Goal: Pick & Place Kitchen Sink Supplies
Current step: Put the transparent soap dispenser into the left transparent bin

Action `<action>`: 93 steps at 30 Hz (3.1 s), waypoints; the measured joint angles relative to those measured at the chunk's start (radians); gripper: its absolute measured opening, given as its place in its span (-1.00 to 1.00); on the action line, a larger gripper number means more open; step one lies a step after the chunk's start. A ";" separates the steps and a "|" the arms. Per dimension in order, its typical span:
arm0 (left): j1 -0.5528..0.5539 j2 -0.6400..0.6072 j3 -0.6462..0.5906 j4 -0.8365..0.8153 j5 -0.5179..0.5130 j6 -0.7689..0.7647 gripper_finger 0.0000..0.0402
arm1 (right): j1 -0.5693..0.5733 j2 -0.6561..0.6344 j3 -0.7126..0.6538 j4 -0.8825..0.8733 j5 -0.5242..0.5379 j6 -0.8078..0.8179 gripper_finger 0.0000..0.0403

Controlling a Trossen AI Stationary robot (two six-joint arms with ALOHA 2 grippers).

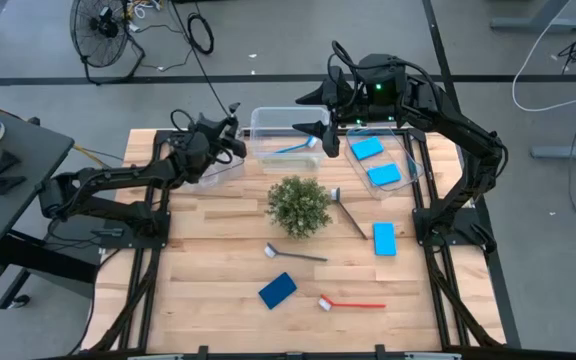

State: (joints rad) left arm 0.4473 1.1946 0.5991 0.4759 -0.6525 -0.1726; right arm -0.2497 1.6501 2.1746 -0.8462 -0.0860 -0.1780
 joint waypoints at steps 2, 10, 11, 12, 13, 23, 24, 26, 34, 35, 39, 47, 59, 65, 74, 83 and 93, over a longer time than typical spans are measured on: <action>-0.008 0.000 0.000 -0.038 0.002 -0.003 -0.31 | 0.000 0.000 0.000 -0.002 0.000 0.000 0.39; -0.016 0.000 0.000 -0.063 -0.002 0.028 -0.31 | 0.000 0.000 0.000 -0.007 0.000 -0.016 0.39; -0.019 0.000 0.000 -0.063 -0.004 0.031 -0.31 | 0.000 0.000 0.000 -0.007 0.000 -0.018 0.39; -0.021 0.000 0.000 -0.063 -0.012 0.039 -0.31 | 0.000 0.000 0.000 -0.007 0.000 -0.018 0.39; -0.025 0.000 0.000 -0.063 -0.025 0.053 -0.31 | 0.000 0.000 0.000 -0.007 0.000 -0.018 0.39; -0.029 0.001 -0.001 -0.063 0.008 0.061 -0.13 | 0.000 0.000 0.000 -0.007 0.000 -0.032 0.39; -0.030 0.001 -0.001 -0.063 0.011 0.061 -0.09 | 0.000 0.000 0.000 -0.007 0.000 -0.039 0.39; -0.030 0.001 -0.001 -0.063 0.022 0.053 0.00 | 0.000 0.000 0.000 -0.007 0.000 -0.044 0.39; -0.031 0.001 0.003 -0.018 0.037 0.063 0.36 | 0.000 0.000 0.000 -0.007 0.000 -0.045 0.39; -0.031 0.001 0.013 -0.019 0.045 0.068 0.39 | 0.000 0.000 0.000 -0.007 0.000 -0.045 0.39; -0.035 0.001 0.077 -0.018 0.109 0.115 0.43 | 0.000 0.000 0.000 -0.007 0.000 -0.044 0.39; -0.005 0.001 0.216 -0.045 0.113 0.238 0.20 | 0.000 0.000 0.000 -0.007 0.000 -0.042 0.39; 0.114 0.007 0.233 -0.168 0.249 0.100 -0.88 | 0.000 0.000 0.000 -0.007 0.000 -0.041 0.39; 0.176 0.033 0.233 -0.173 0.327 0.080 -0.97 | 0.000 0.000 0.000 -0.007 0.000 -0.041 0.39; 0.213 0.053 0.233 -0.239 0.369 0.032 -0.99 | 0.000 0.000 0.000 -0.007 0.000 -0.041 0.39; 0.201 0.053 0.233 -0.366 0.395 -0.008 -0.99 | 0.000 0.000 0.000 -0.007 0.000 -0.041 0.39; 0.197 0.042 0.359 -0.660 0.376 0.037 -1.00 | 0.000 0.000 0.000 -0.007 0.000 -0.041 0.39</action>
State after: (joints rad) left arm 0.6441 1.2366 0.9585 -0.1838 -0.2764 -0.1360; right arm -0.2497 1.6501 2.1743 -0.8532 -0.0860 -0.2188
